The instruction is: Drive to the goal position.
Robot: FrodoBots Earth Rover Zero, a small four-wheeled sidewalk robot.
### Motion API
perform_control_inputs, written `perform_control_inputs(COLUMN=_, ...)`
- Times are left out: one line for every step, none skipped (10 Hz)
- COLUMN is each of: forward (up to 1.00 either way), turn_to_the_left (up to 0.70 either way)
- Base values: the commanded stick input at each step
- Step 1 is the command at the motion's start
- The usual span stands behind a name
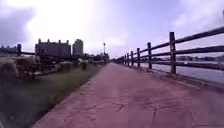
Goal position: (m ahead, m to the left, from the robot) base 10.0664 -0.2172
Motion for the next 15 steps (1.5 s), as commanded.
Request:
perform_control_inputs(forward=1.00, turn_to_the_left=0.00)
perform_control_inputs(forward=1.00, turn_to_the_left=0.00)
perform_control_inputs(forward=1.00, turn_to_the_left=0.00)
perform_control_inputs(forward=1.00, turn_to_the_left=0.00)
perform_control_inputs(forward=1.00, turn_to_the_left=0.00)
perform_control_inputs(forward=1.00, turn_to_the_left=0.00)
perform_control_inputs(forward=1.00, turn_to_the_left=0.00)
perform_control_inputs(forward=1.00, turn_to_the_left=0.00)
perform_control_inputs(forward=1.00, turn_to_the_left=0.00)
perform_control_inputs(forward=1.00, turn_to_the_left=0.00)
perform_control_inputs(forward=1.00, turn_to_the_left=0.00)
perform_control_inputs(forward=1.00, turn_to_the_left=0.00)
perform_control_inputs(forward=1.00, turn_to_the_left=0.00)
perform_control_inputs(forward=1.00, turn_to_the_left=0.00)
perform_control_inputs(forward=1.00, turn_to_the_left=0.00)
